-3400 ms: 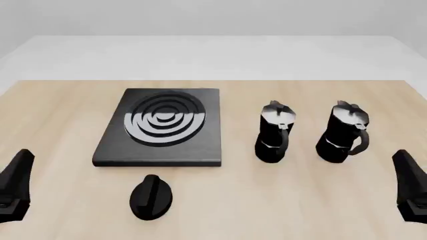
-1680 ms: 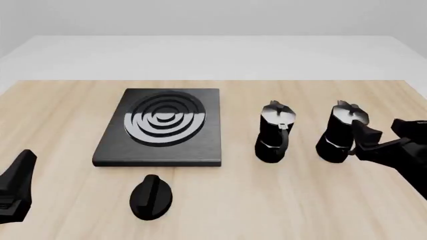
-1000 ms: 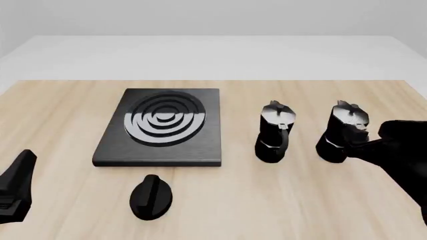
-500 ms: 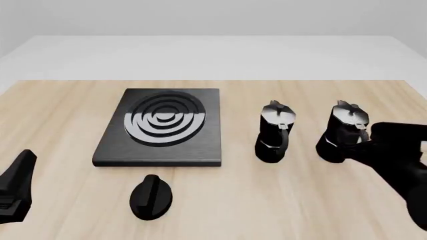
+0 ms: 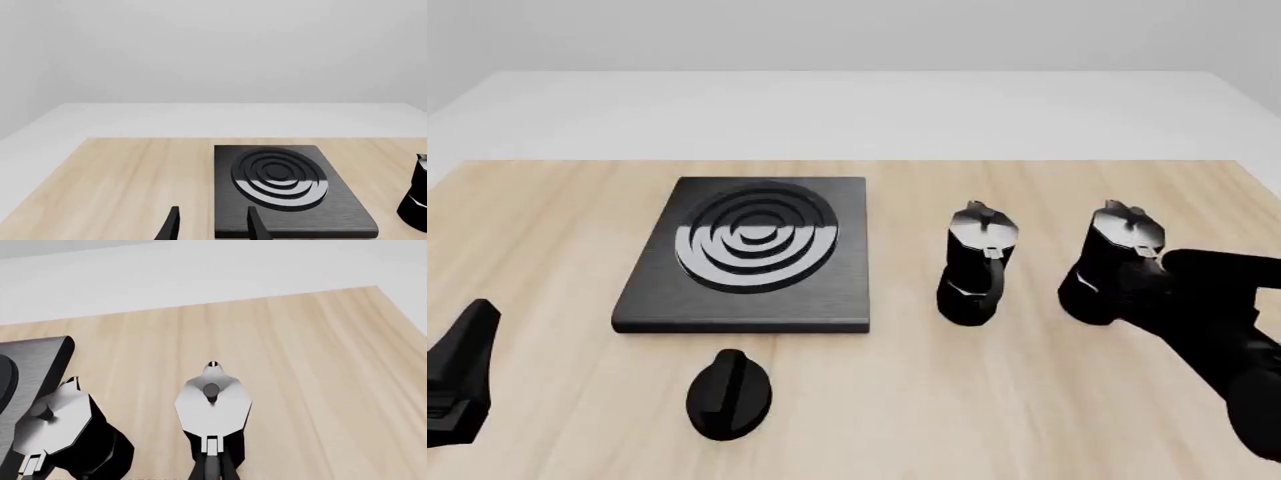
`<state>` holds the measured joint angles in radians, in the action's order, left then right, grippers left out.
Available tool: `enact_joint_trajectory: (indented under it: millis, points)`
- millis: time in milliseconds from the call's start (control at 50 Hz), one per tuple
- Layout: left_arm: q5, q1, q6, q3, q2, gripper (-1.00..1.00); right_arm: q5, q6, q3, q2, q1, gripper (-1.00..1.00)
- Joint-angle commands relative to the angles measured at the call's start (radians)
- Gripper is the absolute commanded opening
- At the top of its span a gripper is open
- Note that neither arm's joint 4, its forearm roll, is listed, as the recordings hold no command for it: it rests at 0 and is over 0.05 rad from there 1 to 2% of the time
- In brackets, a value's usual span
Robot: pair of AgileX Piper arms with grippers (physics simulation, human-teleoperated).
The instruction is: Put the right moka pot on the stove.
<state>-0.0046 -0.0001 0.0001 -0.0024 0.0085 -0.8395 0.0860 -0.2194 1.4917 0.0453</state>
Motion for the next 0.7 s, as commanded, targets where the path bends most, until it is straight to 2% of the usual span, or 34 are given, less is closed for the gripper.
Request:
enact_joint_trajectory:
  millis: [20, 120, 360, 700]
  points:
    - [0.000, 0.000, 0.000, 0.000, 0.000, 1.00, 0.007, -0.032, 0.019, -0.056, 0.003, -1.00]
    - [0.000, 0.000, 0.000, 0.000, 0.000, 1.00, 0.042, -0.050, 0.035, -0.148, -0.003, -1.00]
    - [0.000, 0.000, 0.000, 0.000, 0.000, 1.00, 0.264, -0.086, -0.003, -0.406, -0.014, -1.00]
    - [0.000, 0.000, 0.000, 0.000, 0.000, 1.00, 0.441, -0.101, -0.053, -0.591, -0.028, -1.00]
